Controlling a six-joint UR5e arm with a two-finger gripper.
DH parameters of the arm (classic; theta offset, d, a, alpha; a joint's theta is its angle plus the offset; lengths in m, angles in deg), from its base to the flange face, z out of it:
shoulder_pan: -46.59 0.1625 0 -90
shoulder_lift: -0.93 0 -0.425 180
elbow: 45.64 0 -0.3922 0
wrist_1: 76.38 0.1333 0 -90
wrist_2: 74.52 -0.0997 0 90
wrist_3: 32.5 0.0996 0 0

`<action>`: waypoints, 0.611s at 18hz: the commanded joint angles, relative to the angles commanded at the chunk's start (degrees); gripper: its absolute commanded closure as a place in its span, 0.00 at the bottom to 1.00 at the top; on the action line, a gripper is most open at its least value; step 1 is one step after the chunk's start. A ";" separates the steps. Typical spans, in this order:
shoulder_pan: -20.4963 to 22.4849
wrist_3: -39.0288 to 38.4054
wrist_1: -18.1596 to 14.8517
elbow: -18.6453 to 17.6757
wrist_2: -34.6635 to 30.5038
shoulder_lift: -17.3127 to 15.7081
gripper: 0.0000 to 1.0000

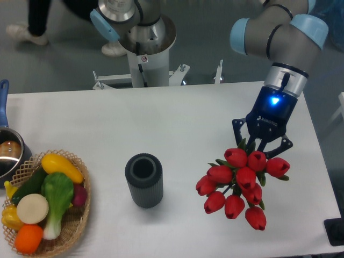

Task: Insert the flowers into the vase
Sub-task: 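Carry the red tulip bunch with the gripper toward the grey vase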

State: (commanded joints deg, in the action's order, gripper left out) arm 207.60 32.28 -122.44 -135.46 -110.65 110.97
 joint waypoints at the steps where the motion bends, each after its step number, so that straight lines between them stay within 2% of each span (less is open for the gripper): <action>1: 0.00 0.00 0.09 0.00 -0.09 0.00 0.93; 9: -1.58 0.35 0.09 -1.85 0.44 0.09 0.93; 11: -2.19 0.35 0.09 -2.19 3.06 0.00 0.93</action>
State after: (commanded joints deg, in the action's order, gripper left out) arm 205.41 32.63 -122.35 -137.66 -107.59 110.97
